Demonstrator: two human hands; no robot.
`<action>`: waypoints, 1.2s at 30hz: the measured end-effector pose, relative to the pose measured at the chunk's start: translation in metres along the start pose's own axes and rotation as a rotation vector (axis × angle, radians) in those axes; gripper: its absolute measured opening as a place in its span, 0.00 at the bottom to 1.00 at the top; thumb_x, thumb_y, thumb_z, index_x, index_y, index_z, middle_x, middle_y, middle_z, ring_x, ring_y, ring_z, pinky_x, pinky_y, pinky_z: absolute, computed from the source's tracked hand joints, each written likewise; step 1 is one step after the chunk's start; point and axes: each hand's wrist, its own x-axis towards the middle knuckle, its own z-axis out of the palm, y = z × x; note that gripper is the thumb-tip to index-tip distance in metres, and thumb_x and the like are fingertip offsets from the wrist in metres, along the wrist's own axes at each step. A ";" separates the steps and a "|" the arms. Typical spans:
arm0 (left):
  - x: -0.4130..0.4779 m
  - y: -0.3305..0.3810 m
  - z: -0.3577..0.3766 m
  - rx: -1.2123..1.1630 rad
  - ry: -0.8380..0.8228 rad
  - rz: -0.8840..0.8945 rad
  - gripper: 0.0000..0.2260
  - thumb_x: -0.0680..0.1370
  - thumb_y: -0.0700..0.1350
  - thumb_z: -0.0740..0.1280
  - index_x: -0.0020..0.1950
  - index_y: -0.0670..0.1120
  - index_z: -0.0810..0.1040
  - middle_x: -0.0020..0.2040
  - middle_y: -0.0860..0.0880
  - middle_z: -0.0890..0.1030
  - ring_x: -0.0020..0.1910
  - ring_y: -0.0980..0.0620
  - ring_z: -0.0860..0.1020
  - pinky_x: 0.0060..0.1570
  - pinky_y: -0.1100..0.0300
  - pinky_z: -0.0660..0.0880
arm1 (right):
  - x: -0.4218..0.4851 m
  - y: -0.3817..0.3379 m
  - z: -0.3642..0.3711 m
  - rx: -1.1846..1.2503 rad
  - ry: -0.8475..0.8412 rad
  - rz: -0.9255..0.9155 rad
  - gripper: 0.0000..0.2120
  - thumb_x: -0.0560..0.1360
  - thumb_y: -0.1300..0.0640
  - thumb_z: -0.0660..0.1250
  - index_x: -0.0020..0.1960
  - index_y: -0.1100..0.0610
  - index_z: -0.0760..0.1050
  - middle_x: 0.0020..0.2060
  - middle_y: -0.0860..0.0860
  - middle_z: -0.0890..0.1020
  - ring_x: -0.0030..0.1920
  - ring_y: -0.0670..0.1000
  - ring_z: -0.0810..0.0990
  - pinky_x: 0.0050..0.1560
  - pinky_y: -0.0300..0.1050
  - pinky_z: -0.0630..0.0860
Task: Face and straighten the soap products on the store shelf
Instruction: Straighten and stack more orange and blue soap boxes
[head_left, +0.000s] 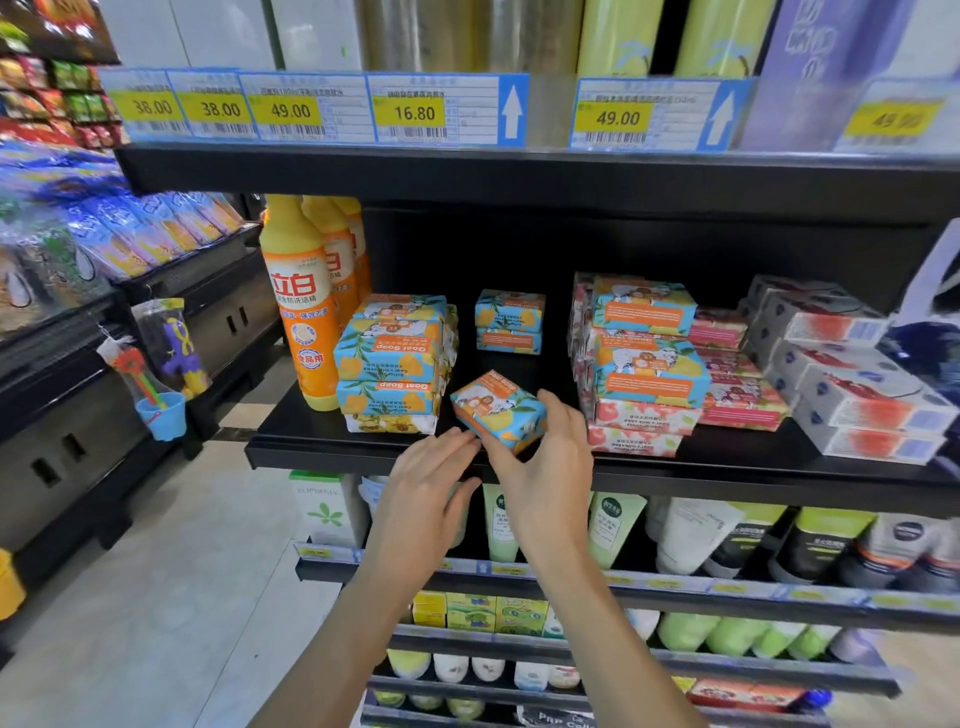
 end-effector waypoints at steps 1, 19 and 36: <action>0.000 0.000 0.000 0.004 -0.003 0.002 0.22 0.74 0.37 0.78 0.67 0.42 0.80 0.66 0.46 0.81 0.68 0.51 0.72 0.74 0.61 0.60 | -0.006 0.001 -0.002 0.030 0.016 -0.004 0.34 0.76 0.52 0.76 0.77 0.56 0.66 0.69 0.49 0.72 0.66 0.43 0.70 0.57 0.22 0.62; 0.013 0.058 -0.058 -1.332 -0.109 -0.695 0.16 0.81 0.48 0.68 0.67 0.42 0.79 0.62 0.38 0.83 0.61 0.40 0.82 0.57 0.49 0.81 | -0.027 0.017 -0.077 0.692 -0.258 -0.035 0.32 0.69 0.63 0.78 0.69 0.46 0.74 0.68 0.47 0.79 0.70 0.48 0.77 0.71 0.53 0.74; 0.009 0.089 -0.055 -1.313 -0.059 -0.805 0.15 0.80 0.43 0.66 0.65 0.38 0.80 0.59 0.39 0.84 0.61 0.43 0.83 0.59 0.52 0.81 | -0.030 0.014 -0.091 0.750 -0.318 0.192 0.22 0.70 0.50 0.74 0.63 0.53 0.79 0.52 0.48 0.87 0.53 0.47 0.86 0.52 0.41 0.83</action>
